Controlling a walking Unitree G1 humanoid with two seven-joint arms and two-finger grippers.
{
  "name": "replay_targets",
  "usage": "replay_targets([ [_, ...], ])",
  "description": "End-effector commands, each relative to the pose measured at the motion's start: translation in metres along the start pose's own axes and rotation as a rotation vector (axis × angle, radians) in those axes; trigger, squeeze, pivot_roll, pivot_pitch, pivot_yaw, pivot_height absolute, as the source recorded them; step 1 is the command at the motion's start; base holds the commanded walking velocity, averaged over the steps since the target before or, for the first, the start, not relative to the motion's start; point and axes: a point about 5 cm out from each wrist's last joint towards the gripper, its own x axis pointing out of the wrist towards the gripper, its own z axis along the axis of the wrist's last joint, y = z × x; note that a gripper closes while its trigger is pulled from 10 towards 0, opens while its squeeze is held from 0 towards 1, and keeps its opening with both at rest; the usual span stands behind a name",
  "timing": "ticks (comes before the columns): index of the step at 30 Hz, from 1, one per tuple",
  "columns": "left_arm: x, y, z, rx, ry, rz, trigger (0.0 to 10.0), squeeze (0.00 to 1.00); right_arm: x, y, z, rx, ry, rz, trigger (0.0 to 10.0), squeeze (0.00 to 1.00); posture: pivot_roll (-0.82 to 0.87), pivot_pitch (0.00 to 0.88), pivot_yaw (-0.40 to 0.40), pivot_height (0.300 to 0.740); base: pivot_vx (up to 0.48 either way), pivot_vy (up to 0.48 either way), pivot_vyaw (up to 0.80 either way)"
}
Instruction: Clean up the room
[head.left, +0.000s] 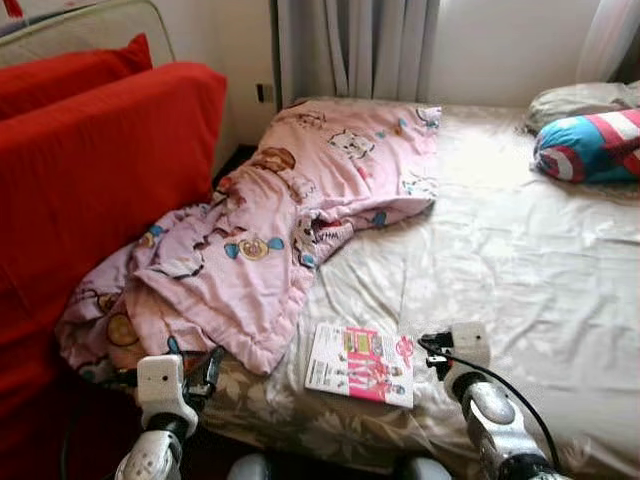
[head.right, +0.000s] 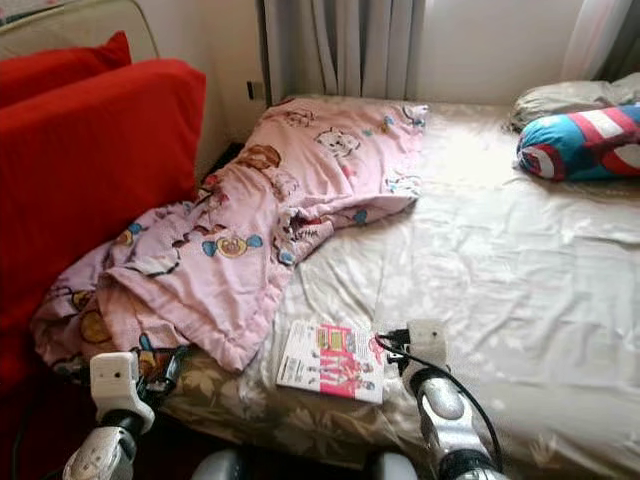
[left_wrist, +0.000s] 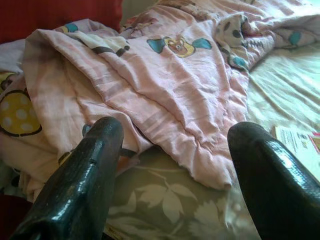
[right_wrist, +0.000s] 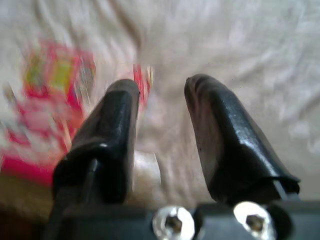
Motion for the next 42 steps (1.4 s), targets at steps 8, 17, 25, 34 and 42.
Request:
replay_targets([
  [8, -0.022, 0.008, 0.013, 0.028, 0.009, -0.014, 10.0, 0.0, 0.002, -0.022, 0.005, -0.374, 0.163, 0.052, 10.0, 0.0, 0.13, 0.168, 0.067, 0.622, 0.0, 0.0, 0.0],
  [17, -0.039, 0.019, 0.021, 0.06, 0.049, -0.011, 10.0, 0.0, 0.005, -0.018, 0.018, -0.582, 0.165, 0.19, 10.0, 0.0, 0.18, 0.201, 0.095, 0.622, 0.0, 0.0, 0.0],
  [25, -0.052, 0.029, 0.027, 0.086, 0.086, -0.004, 10.0, 0.0, 0.003, -0.021, 0.018, -0.786, 0.216, 0.288, 10.0, 0.0, 0.22, 0.225, 0.121, 0.622, 0.0, 0.0, 0.0],
  [34, -0.061, 0.032, 0.03, 0.098, 0.117, -0.005, 10.0, 0.0, 0.002, -0.03, 0.019, -0.809, 0.245, 0.27, 10.0, 0.0, 0.23, 0.24, 0.14, 0.622, 0.0, 0.0, 0.0],
  [42, -0.066, 0.032, 0.031, 0.1, 0.129, -0.001, 10.0, 0.0, 0.003, -0.038, 0.024, -0.822, 0.236, 0.169, 10.0, 0.0, 0.24, 0.246, 0.143, 0.622, 0.0, 0.0, 0.0],
])
